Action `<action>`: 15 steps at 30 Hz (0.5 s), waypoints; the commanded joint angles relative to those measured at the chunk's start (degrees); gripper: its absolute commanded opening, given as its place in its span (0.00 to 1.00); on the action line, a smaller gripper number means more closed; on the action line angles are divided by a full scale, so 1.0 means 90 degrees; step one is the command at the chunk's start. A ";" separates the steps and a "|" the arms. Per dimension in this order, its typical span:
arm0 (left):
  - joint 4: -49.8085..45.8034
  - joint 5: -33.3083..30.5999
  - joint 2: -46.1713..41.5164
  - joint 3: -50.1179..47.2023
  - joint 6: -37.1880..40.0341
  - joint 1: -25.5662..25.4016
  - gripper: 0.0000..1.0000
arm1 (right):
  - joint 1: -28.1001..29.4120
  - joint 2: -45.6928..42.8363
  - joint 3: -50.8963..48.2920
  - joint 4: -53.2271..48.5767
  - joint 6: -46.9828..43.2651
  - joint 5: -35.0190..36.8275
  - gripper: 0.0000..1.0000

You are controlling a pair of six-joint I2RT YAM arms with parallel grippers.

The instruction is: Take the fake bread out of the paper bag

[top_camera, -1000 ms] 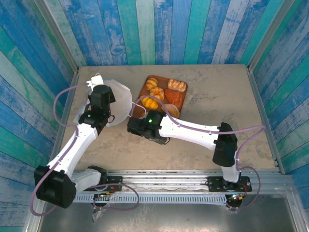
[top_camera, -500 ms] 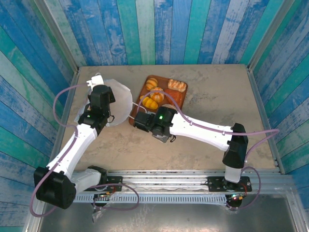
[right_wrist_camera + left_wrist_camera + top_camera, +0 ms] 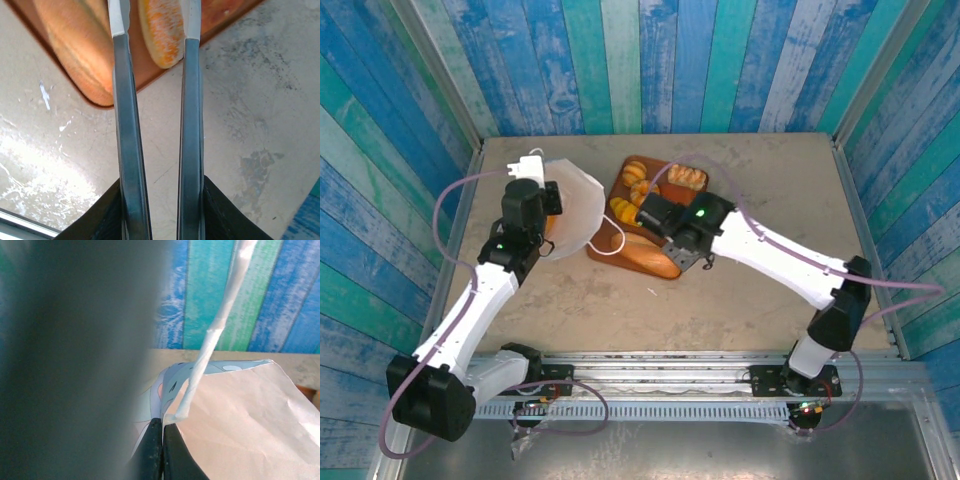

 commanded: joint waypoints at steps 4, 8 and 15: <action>0.0632 0.1350 0.0204 -0.0039 0.0730 0.0019 0.00 | -0.0355 -0.0975 -0.0010 0.0434 0.0374 -0.0643 0.36; 0.0747 0.1916 0.0337 -0.0056 0.1048 0.0019 0.00 | -0.0366 -0.1419 -0.0090 0.0976 0.0269 -0.1336 0.37; 0.0877 0.2114 0.0417 -0.0160 0.1237 0.0019 0.00 | -0.0362 -0.1319 0.0175 0.1145 0.0220 -0.2404 0.36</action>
